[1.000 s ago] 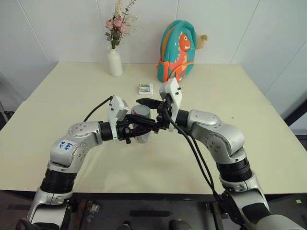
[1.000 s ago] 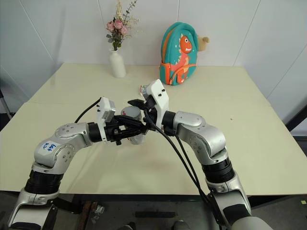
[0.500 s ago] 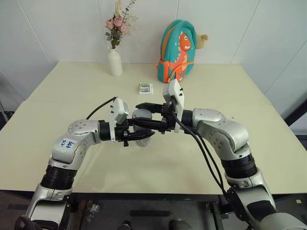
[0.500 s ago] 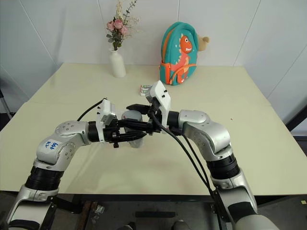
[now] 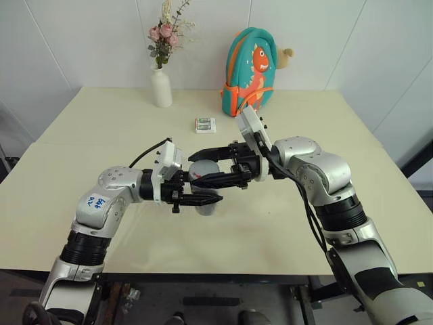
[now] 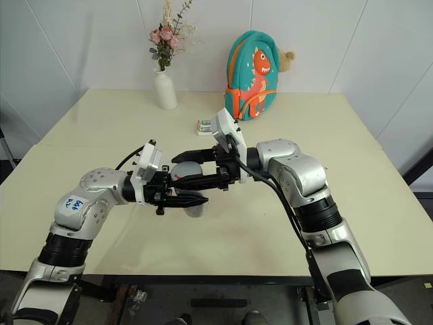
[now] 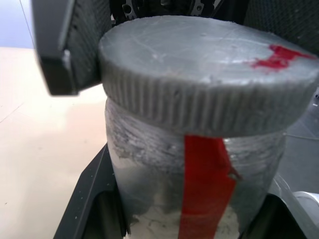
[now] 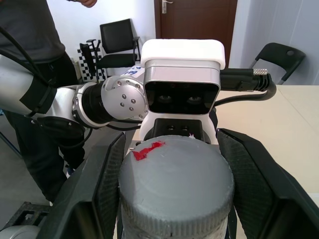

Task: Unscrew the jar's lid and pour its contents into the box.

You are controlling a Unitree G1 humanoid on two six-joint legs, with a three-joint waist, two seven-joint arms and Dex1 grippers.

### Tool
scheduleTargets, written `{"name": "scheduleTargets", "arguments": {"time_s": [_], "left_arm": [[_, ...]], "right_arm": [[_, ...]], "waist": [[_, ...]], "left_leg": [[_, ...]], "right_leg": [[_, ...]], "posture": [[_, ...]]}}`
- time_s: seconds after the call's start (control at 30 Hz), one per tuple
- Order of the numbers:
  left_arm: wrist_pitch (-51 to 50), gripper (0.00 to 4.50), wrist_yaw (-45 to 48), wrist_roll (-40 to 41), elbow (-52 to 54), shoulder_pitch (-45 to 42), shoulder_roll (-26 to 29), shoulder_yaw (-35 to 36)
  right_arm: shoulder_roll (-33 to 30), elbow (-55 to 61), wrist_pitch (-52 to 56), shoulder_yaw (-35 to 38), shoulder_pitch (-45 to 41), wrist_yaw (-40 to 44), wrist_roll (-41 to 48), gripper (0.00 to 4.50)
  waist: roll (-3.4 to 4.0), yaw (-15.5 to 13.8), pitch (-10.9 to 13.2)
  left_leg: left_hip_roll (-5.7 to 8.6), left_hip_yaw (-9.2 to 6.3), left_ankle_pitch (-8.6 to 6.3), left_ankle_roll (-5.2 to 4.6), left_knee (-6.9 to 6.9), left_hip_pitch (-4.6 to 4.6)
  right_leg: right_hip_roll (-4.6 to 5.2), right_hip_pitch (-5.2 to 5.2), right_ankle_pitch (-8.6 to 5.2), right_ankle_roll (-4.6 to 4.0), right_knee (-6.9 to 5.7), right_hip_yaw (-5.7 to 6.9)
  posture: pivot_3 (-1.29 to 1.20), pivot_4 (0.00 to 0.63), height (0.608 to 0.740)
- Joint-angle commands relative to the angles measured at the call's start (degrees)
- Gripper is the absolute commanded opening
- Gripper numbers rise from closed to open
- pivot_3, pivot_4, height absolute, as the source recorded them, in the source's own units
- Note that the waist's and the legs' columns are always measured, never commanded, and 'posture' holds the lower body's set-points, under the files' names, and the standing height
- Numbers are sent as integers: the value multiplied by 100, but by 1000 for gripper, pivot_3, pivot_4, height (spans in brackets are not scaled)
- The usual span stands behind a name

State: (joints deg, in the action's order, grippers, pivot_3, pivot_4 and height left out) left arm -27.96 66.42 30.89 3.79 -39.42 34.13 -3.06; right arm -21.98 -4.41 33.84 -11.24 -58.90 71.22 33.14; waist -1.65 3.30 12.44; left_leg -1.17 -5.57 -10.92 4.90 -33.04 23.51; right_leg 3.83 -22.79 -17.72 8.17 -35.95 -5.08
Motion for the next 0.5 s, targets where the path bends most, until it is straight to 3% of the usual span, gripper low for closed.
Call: {"name": "scheduleTargets", "arguments": {"time_s": [0.03, 0.2, 0.5], "left_arm": [[1, 1984, -7, 216, 146, -3, 257, 518], [-47, 1984, -15, 239, 253, 73, 435, 604], [-214, 1984, -158, 291, 528, 418, 564, 768]], "right_arm": [[-104, 151, 96, 109, 98, 20, 12, 2918], [-85, 221, 111, 229, 128, -78, 52, 4476], [78, 155, -115, 332, 52, -479, -140, 4476]], "waist": [[0, -3, 0], [3, 1, 2], [3, -1, 2]], "left_leg": [[0, 0, 0, 0, -1, -1], [-4, 0, -1, 1, -2, -1], [-8, -1, -3, 5, -2, 1]], "right_leg": [[0, 0, 0, 0, -1, 0], [-5, 0, -1, -2, -1, -1], [-12, -1, -3, -5, -1, -1]], "posture": [[0, 150, 740], [0, 150, 740], [0, 150, 740]]}}
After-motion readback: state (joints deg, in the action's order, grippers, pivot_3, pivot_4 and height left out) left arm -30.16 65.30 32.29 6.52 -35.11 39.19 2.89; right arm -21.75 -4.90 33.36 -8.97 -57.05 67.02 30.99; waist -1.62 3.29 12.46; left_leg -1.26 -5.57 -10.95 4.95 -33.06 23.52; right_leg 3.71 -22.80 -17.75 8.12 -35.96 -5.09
